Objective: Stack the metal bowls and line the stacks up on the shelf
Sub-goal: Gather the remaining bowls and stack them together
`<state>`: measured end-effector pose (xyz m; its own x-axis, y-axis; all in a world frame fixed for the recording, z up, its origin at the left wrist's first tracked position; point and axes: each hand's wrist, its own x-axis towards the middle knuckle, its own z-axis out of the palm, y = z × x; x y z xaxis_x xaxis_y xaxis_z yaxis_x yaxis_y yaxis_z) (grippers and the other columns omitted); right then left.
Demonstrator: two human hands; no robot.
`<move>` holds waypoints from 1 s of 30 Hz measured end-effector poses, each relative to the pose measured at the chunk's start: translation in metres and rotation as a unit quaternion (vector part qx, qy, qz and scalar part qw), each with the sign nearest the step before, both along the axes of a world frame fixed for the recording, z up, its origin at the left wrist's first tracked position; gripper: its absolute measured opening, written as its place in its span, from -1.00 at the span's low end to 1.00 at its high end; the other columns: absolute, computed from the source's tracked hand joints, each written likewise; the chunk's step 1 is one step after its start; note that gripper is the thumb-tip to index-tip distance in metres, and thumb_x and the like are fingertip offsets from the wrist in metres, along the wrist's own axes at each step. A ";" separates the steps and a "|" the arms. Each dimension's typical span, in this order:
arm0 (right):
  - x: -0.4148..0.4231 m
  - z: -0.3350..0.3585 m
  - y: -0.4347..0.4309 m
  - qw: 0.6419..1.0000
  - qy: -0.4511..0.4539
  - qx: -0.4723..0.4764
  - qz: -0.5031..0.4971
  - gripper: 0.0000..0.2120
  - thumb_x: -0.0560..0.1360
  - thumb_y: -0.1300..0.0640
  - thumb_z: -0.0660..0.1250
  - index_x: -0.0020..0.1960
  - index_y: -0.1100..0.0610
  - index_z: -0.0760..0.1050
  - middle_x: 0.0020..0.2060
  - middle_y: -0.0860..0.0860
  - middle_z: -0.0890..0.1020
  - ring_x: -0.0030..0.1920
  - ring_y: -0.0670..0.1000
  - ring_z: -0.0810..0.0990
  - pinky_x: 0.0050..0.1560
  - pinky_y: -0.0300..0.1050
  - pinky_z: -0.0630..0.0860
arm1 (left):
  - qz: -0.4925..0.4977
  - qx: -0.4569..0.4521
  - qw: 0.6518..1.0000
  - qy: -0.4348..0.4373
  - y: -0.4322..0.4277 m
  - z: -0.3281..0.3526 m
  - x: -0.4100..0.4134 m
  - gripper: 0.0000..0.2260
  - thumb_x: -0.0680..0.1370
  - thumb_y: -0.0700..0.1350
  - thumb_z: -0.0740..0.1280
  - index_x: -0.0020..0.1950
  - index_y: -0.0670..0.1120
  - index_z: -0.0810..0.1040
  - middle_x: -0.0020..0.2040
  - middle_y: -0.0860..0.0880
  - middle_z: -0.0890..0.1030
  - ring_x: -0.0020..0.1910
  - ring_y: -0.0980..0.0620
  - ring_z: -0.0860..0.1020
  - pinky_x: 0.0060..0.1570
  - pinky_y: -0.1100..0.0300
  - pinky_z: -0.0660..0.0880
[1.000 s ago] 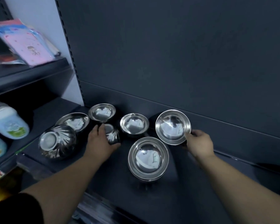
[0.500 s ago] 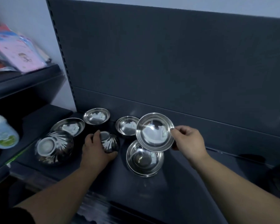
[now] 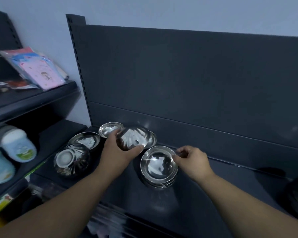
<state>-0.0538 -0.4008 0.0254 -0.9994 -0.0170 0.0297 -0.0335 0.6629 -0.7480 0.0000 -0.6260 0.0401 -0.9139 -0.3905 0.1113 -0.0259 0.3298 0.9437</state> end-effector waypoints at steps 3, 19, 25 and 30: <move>-0.001 0.005 -0.001 0.995 0.059 -0.063 0.040 -0.56 0.36 0.01 0.54 0.21 -0.08 0.53 0.04 -0.10 0.58 0.03 -0.10 0.59 0.11 -0.22 0.49 | -0.067 0.014 0.997 -0.023 0.011 0.011 0.002 -0.29 0.33 -0.03 0.56 0.39 0.12 0.29 0.11 0.23 0.46 0.06 0.26 0.48 0.05 0.36 0.35; -0.004 0.016 -0.001 0.997 0.061 -0.034 0.023 -0.85 0.42 -0.03 0.48 -0.25 0.01 0.63 -0.39 -0.14 0.64 -0.35 -0.23 0.57 -0.29 -0.40 0.42 | -0.097 -0.047 0.990 -0.089 0.017 -0.011 -0.001 -0.79 0.53 0.03 0.35 0.13 0.02 0.53 -0.04 0.03 0.64 -0.13 0.05 0.65 -0.09 0.08 0.63; -0.006 0.004 0.000 0.999 0.039 -0.013 0.003 -0.81 0.36 -0.07 0.52 -0.18 0.04 0.65 -0.26 -0.12 0.68 -0.18 -0.13 0.65 -0.09 -0.21 0.58 | -0.093 -0.196 0.967 -0.131 0.013 -0.039 -0.009 -0.77 0.54 0.04 0.27 0.14 0.02 0.57 -0.03 -0.03 0.61 -0.10 0.00 0.61 0.04 0.17 0.48; 0.001 0.002 0.007 0.999 0.031 -0.024 -0.026 -0.74 0.43 -0.17 0.42 -0.17 0.02 0.63 -0.32 -0.12 0.66 -0.27 -0.13 0.61 -0.28 -0.31 0.46 | -0.118 -0.135 0.974 -0.137 0.017 -0.045 -0.006 -0.85 0.58 0.08 0.21 0.02 0.12 0.55 -0.09 0.06 0.62 -0.09 0.04 0.60 0.00 0.07 0.56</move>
<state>-0.0530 -0.3940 0.0278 -0.9952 0.0388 0.0901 -0.0459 0.6278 -0.7770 -0.0059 -0.6092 -0.0048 -0.9843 -0.1572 -0.0799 -0.1587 0.5921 0.7900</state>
